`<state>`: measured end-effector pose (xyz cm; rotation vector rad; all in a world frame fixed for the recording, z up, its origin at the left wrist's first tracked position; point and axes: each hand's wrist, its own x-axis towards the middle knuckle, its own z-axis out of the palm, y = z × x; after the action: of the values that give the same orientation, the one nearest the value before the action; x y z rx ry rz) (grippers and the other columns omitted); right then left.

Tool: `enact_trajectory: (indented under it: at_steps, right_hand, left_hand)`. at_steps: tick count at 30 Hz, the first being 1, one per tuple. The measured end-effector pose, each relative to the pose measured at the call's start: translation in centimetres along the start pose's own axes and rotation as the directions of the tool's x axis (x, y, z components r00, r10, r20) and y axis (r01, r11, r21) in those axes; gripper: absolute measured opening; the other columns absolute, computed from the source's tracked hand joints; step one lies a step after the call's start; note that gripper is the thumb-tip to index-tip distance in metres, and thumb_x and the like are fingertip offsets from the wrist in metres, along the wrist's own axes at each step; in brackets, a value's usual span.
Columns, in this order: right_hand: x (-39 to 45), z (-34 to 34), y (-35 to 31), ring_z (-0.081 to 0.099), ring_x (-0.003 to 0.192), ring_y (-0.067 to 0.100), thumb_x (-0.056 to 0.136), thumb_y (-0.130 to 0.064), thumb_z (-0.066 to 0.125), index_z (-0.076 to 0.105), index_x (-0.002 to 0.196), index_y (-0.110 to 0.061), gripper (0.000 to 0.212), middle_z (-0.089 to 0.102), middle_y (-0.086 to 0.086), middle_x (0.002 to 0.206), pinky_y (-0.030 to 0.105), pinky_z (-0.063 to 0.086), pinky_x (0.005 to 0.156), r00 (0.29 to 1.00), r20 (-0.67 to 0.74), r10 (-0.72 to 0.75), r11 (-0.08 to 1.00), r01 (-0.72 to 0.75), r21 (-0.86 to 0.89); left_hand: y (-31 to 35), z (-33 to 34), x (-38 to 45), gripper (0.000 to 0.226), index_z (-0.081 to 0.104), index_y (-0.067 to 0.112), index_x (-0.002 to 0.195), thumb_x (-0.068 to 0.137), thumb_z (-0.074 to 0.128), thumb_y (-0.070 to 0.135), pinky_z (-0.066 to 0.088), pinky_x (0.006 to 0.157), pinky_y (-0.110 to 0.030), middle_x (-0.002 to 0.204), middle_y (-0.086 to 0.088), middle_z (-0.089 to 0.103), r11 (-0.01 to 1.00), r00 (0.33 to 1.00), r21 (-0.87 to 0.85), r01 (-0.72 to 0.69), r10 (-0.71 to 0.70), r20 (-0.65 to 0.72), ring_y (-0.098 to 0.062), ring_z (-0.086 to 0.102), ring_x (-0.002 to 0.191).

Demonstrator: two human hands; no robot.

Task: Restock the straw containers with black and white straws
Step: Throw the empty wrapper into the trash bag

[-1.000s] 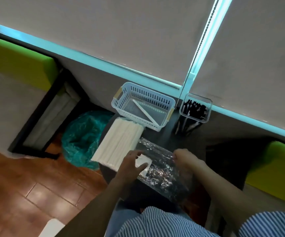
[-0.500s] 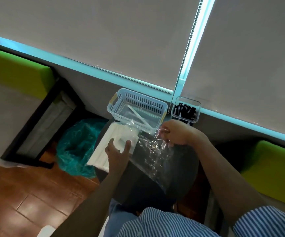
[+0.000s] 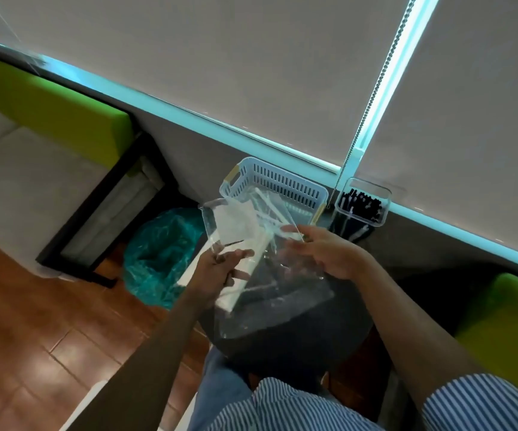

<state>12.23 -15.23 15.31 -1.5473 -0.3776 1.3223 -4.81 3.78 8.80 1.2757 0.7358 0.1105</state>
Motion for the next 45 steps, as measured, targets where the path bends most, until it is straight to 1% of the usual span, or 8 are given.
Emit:
enact_trajectory:
  at_steps: [7, 11, 16, 19, 26, 30, 34, 45]
  right_hand:
    - [2.6, 2.2, 1.9, 0.068, 0.092, 0.032, 0.097, 0.002, 0.052, 0.064, 0.111, -0.005, 0.020, 0.075, 0.012, 0.100, 0.037, 0.059, 0.074, 0.996, -0.092, -0.009, 0.962, 0.034, 0.270]
    - [4.3, 3.9, 1.5, 0.070, 0.058, 0.019, 0.091, 0.020, 0.044, 0.064, 0.087, 0.002, 0.027, 0.072, 0.013, 0.083, 0.022, 0.054, 0.043, 0.982, -0.185, -0.030, 0.880, 0.114, 0.462]
    - [8.9, 7.2, 0.9, 0.061, 0.088, 0.032, 0.081, 0.029, 0.042, 0.071, 0.052, -0.013, 0.059, 0.067, 0.017, 0.095, 0.049, 0.054, 0.078, 0.935, -0.320, -0.154, 0.930, 0.247, 0.274]
    - [11.7, 9.4, 0.1, 0.062, 0.092, 0.026, 0.071, 0.026, 0.056, 0.059, 0.065, 0.014, 0.014, 0.071, 0.011, 0.097, 0.028, 0.055, 0.070, 0.912, -0.359, -0.198, 0.974, 0.225, 0.033]
    - [17.5, 14.9, -3.3, 0.066, 0.099, 0.037, 0.083, 0.014, 0.048, 0.072, 0.100, 0.002, 0.031, 0.062, 0.028, 0.122, 0.031, 0.050, 0.083, 0.911, -0.405, -0.075, 0.951, 0.187, 0.245]
    - [21.5, 18.1, -3.7, 0.065, 0.094, 0.047, 0.100, -0.054, 0.045, 0.049, 0.138, -0.014, 0.056, 0.055, 0.032, 0.125, 0.053, 0.058, 0.082, 0.949, -0.307, 0.073, 0.840, 0.108, 0.531]
    - [25.0, 22.1, -3.3, 0.065, 0.100, 0.034, 0.069, -0.064, 0.081, 0.024, 0.150, -0.022, 0.108, 0.055, 0.019, 0.127, 0.036, 0.059, 0.070, 0.925, -0.357, 0.128, 0.977, -0.057, 0.204]
    - [27.5, 27.8, -2.4, 0.054, 0.066, 0.005, 0.096, -0.018, 0.061, 0.051, 0.092, -0.023, 0.013, 0.056, -0.007, 0.081, 0.017, 0.042, 0.054, 0.592, -0.688, -0.420, 0.852, -0.002, -0.523]
  left_hand:
    - [-0.1, -2.9, 0.1, 0.023, 0.068, 0.011, 0.110, 0.095, 0.052, 0.017, 0.046, 0.049, -0.016, 0.135, -0.005, 0.066, 0.992, 0.971, -0.123, -0.006, 0.036, 0.237, -0.011, 0.073, 0.065]
    - [0.6, -6.2, 1.3, 0.032, 0.065, 0.003, 0.121, 0.089, 0.065, -0.004, 0.062, 0.076, -0.030, 0.133, -0.012, 0.066, 0.947, 0.957, -0.309, 0.087, 0.006, 0.290, -0.024, 0.075, 0.092]
    - [2.2, -9.9, 4.7, 0.072, 0.066, 0.007, 0.100, 0.092, 0.038, 0.073, 0.060, 0.088, -0.044, 0.116, -0.019, 0.071, 0.853, 0.921, -0.347, 0.390, -0.370, 0.126, -0.036, 0.071, 0.099]
    - [2.8, -13.6, 6.6, 0.072, 0.064, 0.009, 0.102, 0.066, 0.076, 0.070, 0.049, 0.102, -0.051, 0.114, -0.020, 0.067, 0.861, 0.838, -0.091, 0.500, -0.454, 0.303, -0.032, 0.066, 0.100]
    - [4.8, -21.1, 11.7, 0.052, 0.058, 0.016, 0.086, 0.057, 0.099, 0.029, 0.053, 0.060, -0.033, 0.078, -0.014, 0.063, 0.949, 0.942, 0.176, 0.262, -0.291, 0.165, -0.023, 0.060, 0.065]
    - [6.3, -25.0, 14.1, 0.034, 0.056, 0.016, 0.093, 0.077, 0.083, 0.003, 0.055, 0.052, -0.026, 0.085, -0.012, 0.065, 0.939, 0.988, 0.309, 0.152, -0.156, -0.011, -0.009, 0.064, 0.057]
    - [6.9, -27.5, 14.5, 0.058, 0.057, 0.025, 0.110, 0.065, 0.093, 0.021, 0.060, 0.085, -0.043, 0.111, -0.010, 0.065, 0.903, 0.993, 0.411, 0.120, -0.104, -0.061, -0.025, 0.067, 0.098]
    - [5.1, -24.7, 14.9, 0.012, 0.066, 0.019, 0.083, 0.090, 0.069, 0.010, 0.060, 0.082, -0.053, 0.087, -0.012, 0.072, 0.942, 0.976, 0.307, 0.138, -0.076, -0.205, -0.029, 0.072, 0.083]
